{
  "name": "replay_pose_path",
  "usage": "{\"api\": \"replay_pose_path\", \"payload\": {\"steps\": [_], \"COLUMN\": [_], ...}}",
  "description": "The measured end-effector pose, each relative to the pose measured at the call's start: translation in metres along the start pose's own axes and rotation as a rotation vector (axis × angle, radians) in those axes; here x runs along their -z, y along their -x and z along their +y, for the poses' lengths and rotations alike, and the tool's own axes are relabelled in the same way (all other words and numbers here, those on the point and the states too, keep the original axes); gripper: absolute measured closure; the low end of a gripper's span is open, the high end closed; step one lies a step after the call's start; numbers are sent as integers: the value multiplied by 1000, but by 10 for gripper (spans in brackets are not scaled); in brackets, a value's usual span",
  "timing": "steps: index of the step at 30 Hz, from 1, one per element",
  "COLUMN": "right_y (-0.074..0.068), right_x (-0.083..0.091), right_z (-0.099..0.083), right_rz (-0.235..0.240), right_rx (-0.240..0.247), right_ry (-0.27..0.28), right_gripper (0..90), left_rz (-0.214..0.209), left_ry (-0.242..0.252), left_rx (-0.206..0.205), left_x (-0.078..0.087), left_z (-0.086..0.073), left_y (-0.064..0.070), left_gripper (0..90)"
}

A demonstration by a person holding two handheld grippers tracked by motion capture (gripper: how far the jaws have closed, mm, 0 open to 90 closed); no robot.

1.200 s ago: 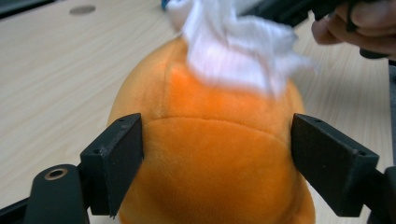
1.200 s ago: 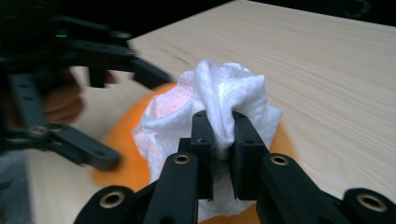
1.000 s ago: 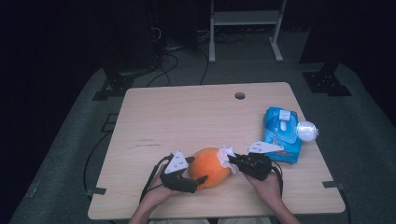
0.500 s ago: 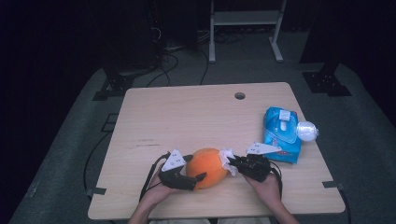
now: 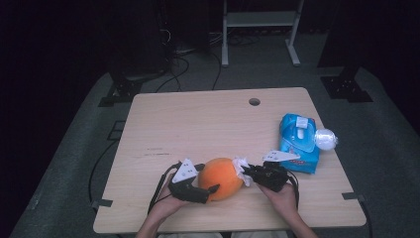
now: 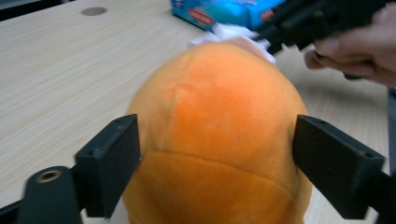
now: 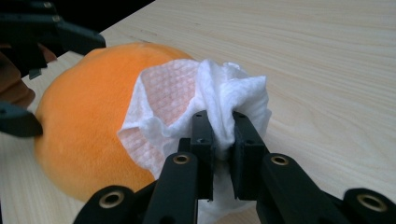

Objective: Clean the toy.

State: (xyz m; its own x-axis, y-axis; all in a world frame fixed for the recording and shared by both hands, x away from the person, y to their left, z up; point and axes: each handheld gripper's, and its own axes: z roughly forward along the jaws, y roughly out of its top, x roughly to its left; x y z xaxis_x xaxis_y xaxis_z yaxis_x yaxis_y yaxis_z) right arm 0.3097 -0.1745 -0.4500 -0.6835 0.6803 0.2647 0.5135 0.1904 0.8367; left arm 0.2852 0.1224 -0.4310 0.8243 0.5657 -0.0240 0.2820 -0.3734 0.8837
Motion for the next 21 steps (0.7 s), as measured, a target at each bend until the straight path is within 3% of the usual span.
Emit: {"api": "replay_pose_path", "payload": {"steps": [3, 6, 8, 11, 13, 15, 21], "right_y": [-9, -22, -26, -16, -5, 2, -27], "right_x": [4, 8, 8, 4, 0, 0, 7], "right_z": [6, 16, 19, 14, 7, 2, 19], "right_rz": [25, 56, 51, 24, -16, -13, 39], "right_rx": [31, 85, 106, 72, 45, 6, 107], "right_ry": [26, 54, 54, 39, 9, -5, 55], "right_gripper": [804, 804, 803, 804, 804, 805, 805], "left_rz": [-22, -45, -41, -44, -28, -16, -37], "left_ry": [-22, -24, -33, -25, -16, -19, -20], "left_rx": [9, -33, -73, -90, -63, -39, -93], "left_x": [-4, -10, -11, -10, -7, -7, -14], "left_z": [-2, -4, -1, -2, -1, -1, -2], "left_y": [0, 6, 11, 12, 10, 7, 14], "left_gripper": [168, 227, 240, 238, 197, 161, 210]}}
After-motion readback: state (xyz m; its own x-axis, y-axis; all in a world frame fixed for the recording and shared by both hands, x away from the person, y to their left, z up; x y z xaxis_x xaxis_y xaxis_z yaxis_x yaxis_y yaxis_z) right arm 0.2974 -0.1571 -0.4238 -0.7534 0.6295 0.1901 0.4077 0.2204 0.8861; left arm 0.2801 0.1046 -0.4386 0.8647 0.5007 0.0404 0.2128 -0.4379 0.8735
